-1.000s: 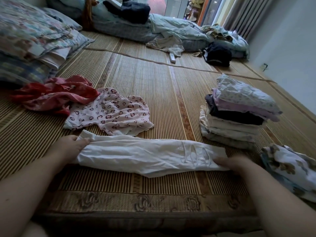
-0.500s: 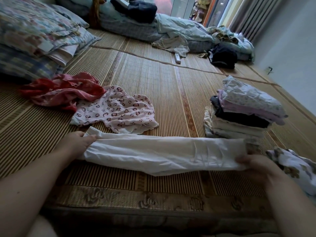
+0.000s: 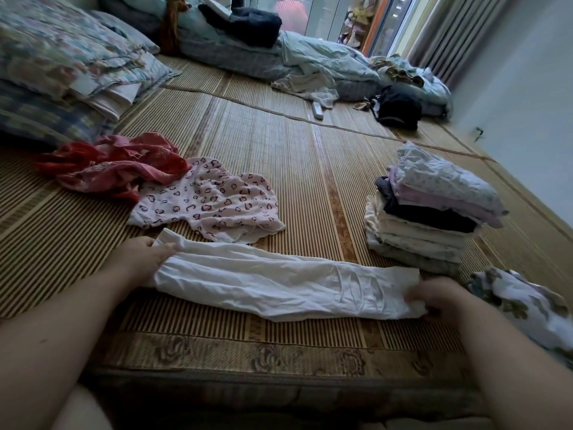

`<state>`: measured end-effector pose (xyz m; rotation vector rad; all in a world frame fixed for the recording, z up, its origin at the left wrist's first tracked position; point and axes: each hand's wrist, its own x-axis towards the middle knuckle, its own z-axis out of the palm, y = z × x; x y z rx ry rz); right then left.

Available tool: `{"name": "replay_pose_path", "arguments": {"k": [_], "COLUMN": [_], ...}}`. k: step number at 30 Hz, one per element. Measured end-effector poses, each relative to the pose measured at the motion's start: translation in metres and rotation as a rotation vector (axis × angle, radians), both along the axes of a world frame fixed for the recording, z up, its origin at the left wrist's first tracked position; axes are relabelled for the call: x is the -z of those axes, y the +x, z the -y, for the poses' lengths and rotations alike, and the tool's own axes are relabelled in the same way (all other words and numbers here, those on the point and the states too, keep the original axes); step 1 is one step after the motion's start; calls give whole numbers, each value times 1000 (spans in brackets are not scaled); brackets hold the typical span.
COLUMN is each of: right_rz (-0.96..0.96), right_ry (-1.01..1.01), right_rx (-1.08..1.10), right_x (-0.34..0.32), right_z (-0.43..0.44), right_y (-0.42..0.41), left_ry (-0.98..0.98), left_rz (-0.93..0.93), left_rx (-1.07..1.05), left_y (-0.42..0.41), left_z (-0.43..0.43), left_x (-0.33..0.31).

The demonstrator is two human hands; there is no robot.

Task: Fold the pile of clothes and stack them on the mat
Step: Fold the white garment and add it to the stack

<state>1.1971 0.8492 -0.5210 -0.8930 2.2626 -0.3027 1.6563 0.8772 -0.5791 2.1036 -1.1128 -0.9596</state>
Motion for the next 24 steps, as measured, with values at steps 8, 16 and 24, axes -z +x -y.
{"name": "replay_pose_path", "arguments": {"k": [8, 16, 24], "right_rz": [104, 62, 80], "right_ry": [-576, -476, -148], "right_rx": [-302, -179, -302], "right_x": [-36, 11, 28], "right_z": [-13, -19, -20], "right_y": [69, 111, 94], "left_ry": [-21, -47, -54], "left_rz": [34, 20, 12], "left_rx": [15, 17, 21], "left_y": [1, 2, -3], "left_z": [-1, -4, -4], "left_x": [2, 2, -4]}}
